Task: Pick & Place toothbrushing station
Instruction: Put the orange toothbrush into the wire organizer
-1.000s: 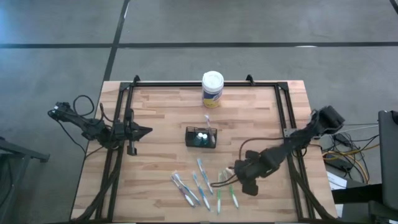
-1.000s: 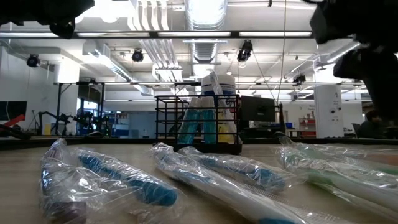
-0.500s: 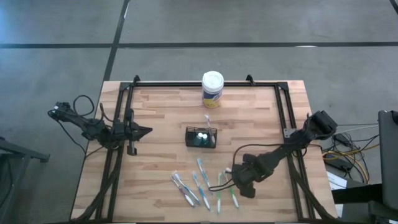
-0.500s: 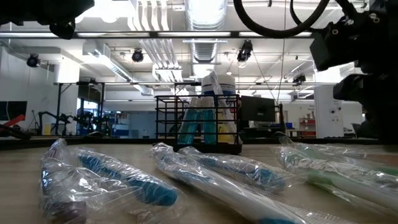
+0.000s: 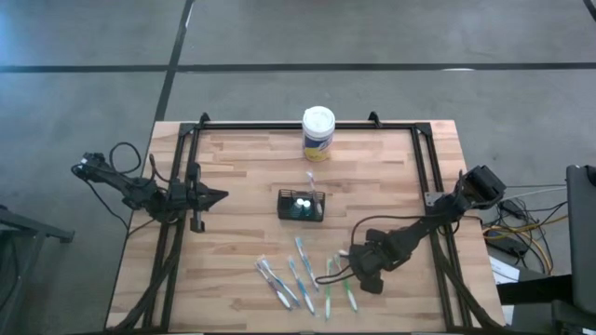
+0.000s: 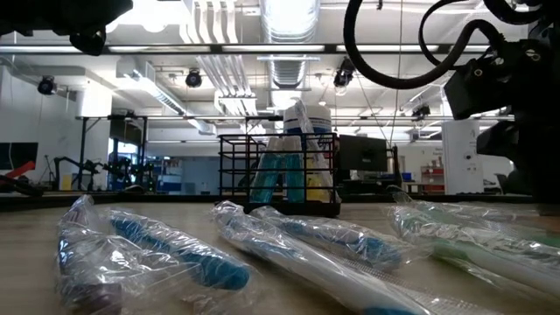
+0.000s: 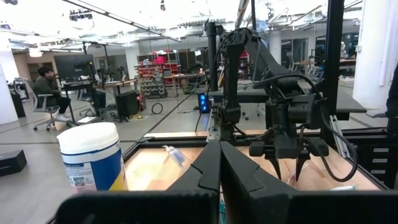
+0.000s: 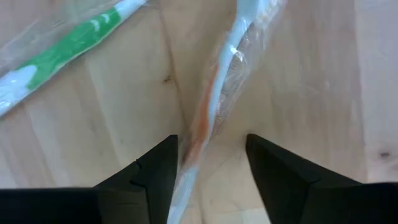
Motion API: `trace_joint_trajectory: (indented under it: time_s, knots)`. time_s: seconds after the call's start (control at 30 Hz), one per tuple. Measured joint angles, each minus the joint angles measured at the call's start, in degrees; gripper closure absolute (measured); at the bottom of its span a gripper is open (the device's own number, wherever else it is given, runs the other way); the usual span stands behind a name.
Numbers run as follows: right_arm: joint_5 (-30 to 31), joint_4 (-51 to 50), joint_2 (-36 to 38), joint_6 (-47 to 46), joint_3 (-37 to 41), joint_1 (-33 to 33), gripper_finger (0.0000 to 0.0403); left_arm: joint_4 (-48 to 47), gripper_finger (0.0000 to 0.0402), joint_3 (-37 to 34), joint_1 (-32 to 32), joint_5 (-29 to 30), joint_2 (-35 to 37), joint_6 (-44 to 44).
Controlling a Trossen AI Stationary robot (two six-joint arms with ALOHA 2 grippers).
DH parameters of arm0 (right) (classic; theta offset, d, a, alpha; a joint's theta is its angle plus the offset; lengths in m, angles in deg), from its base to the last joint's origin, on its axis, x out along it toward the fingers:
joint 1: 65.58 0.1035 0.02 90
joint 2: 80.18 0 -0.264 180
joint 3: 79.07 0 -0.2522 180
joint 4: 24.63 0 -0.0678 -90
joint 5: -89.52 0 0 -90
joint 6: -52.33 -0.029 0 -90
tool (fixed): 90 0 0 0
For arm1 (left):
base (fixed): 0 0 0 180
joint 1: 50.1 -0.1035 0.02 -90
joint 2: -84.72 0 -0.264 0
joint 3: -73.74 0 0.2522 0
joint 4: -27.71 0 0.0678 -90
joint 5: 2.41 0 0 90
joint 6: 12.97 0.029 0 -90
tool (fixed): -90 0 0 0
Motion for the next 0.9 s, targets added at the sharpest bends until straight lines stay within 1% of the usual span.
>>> trace_joint_trajectory:
  time_s: [0.1,0.4,0.5,0.6,0.7,0.8,0.9]
  knots:
    - [0.6,-0.8,0.0,0.0,0.1,-0.1,0.0248,0.0,0.0396,0.0,0.0,0.0,0.0,0.0]
    - [0.5,-3.0,0.4,1.2,0.2,-1.0,0.0378,0.0,0.0396,0.0,0.0,0.0,0.0,0.0]
    - [1.1,-5.3,1.8,1.0,0.2,-1.1,0.0384,0.0,0.0396,0.0,0.0,0.0,0.0,0.0]
    - [2.0,-7.9,5.6,1.1,-0.2,-1.1,0.0385,0.0,0.0396,0.0,0.0,0.0,0.0,0.0]
    - [5.5,-9.9,11.1,1.5,-0.6,-1.0,0.0387,0.0,0.0396,0.0,0.0,0.0,0.0,0.0]
    - [8.8,-8.9,17.9,4.5,-0.6,-1.0,0.0388,0.1,0.0396,0.0,0.0,0.0,0.0,0.0]
    - [14.3,-8.6,25.9,8.6,-0.5,-1.0,0.0388,0.2,0.0396,0.0,0.0,0.0,0.0,0.2]
